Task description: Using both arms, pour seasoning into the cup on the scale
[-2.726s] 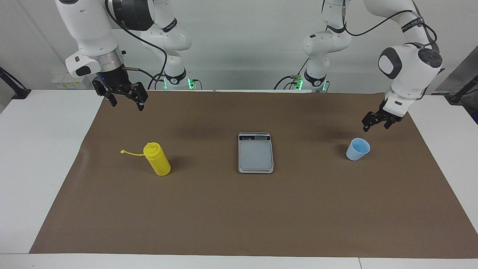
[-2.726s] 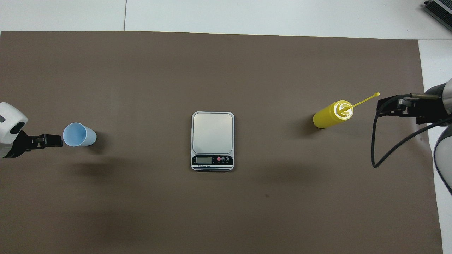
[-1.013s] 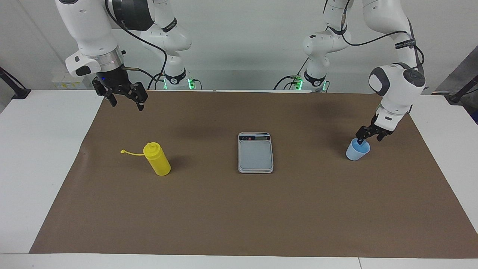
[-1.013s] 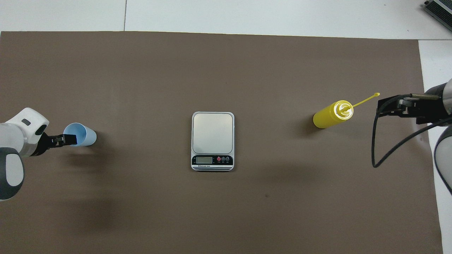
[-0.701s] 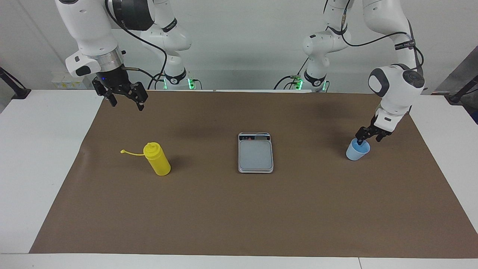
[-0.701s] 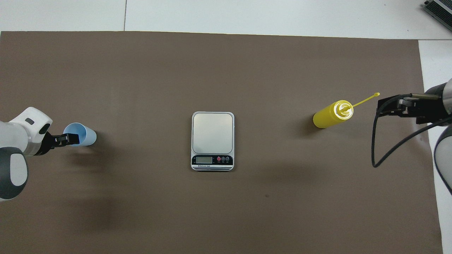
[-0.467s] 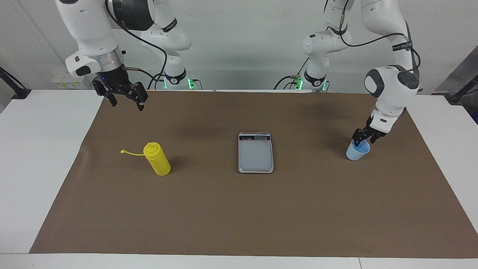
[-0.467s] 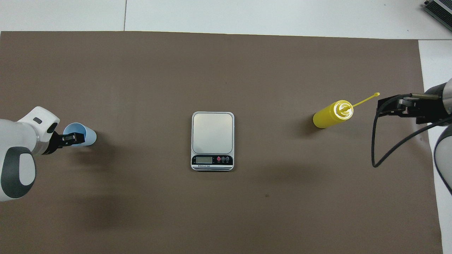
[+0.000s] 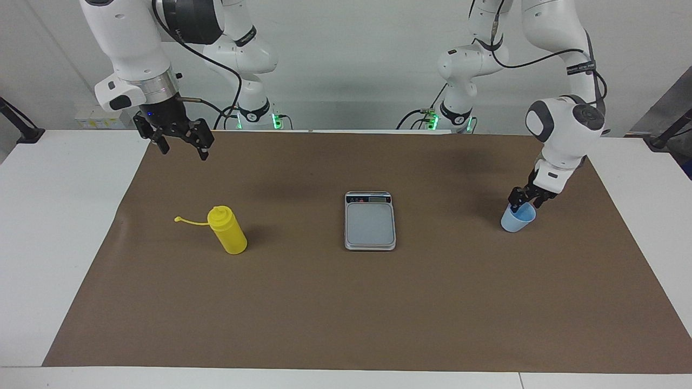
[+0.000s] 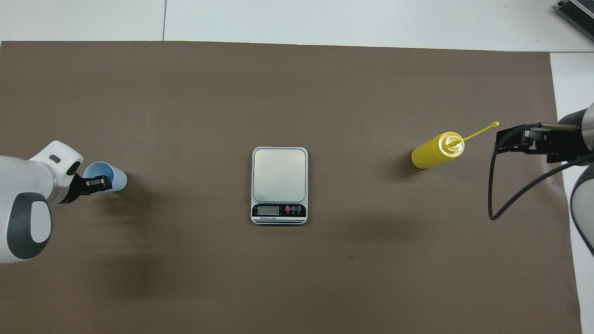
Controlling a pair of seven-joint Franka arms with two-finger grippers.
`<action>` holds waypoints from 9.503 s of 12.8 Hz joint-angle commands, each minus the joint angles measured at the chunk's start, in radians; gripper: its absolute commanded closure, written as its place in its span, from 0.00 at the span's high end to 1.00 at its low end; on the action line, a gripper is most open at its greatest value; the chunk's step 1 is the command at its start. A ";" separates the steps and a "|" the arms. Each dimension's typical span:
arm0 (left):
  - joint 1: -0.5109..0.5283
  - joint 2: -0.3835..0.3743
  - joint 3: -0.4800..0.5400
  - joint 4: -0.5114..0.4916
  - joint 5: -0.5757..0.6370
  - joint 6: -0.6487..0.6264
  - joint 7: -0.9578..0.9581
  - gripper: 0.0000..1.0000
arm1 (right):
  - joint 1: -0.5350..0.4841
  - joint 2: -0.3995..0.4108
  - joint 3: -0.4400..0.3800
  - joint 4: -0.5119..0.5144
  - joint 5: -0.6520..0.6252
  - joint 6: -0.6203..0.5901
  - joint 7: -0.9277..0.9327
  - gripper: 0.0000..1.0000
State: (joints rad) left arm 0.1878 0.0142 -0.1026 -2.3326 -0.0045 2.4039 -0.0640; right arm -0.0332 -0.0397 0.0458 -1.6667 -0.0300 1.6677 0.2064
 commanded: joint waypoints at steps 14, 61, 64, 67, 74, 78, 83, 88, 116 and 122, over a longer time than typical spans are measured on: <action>-0.057 0.021 0.008 0.055 -0.017 -0.014 -0.048 0.00 | -0.010 -0.022 0.005 -0.024 -0.004 0.004 0.005 1.00; -0.637 0.389 -0.002 0.653 -0.223 -0.344 -0.916 0.00 | -0.043 -0.020 0.005 -0.024 -0.004 0.006 0.005 1.00; -0.640 0.386 -0.002 0.633 -0.198 -0.348 -0.915 0.00 | -0.043 -0.022 0.005 -0.024 -0.004 0.004 0.004 1.00; -0.642 0.385 -0.002 0.625 -0.198 -0.350 -0.915 0.00 | -0.040 -0.022 0.005 -0.024 -0.004 0.004 0.004 1.00; -0.640 0.385 -0.003 0.628 -0.161 -0.348 -0.907 0.35 | -0.042 -0.019 0.006 -0.024 -0.002 0.027 -0.037 1.00; -0.637 0.386 -0.002 0.660 -0.146 -0.380 -0.908 0.52 | -0.042 -0.023 0.006 -0.050 0.008 0.072 -0.096 1.00; -0.627 0.403 -0.002 0.743 -0.146 -0.502 -0.908 0.56 | -0.066 -0.055 0.005 -0.148 0.064 0.176 -0.254 1.00; -0.625 0.392 -0.002 0.796 -0.161 -0.560 -0.916 0.56 | -0.126 -0.103 0.005 -0.292 0.189 0.322 -0.493 1.00; -0.192 0.300 0.014 1.066 -0.128 -1.048 -0.272 0.56 | -0.332 0.119 0.005 -0.541 1.113 0.540 -1.929 1.00; -0.148 0.221 0.004 1.049 -0.019 -1.043 -0.059 0.61 | -0.307 0.222 0.006 -0.538 1.271 0.524 -2.194 1.00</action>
State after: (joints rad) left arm 0.0373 0.2917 -0.0860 -1.2690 -0.0767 1.3612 -0.1895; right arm -0.3353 0.1392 0.0472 -2.2061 1.1787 2.1907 -1.8888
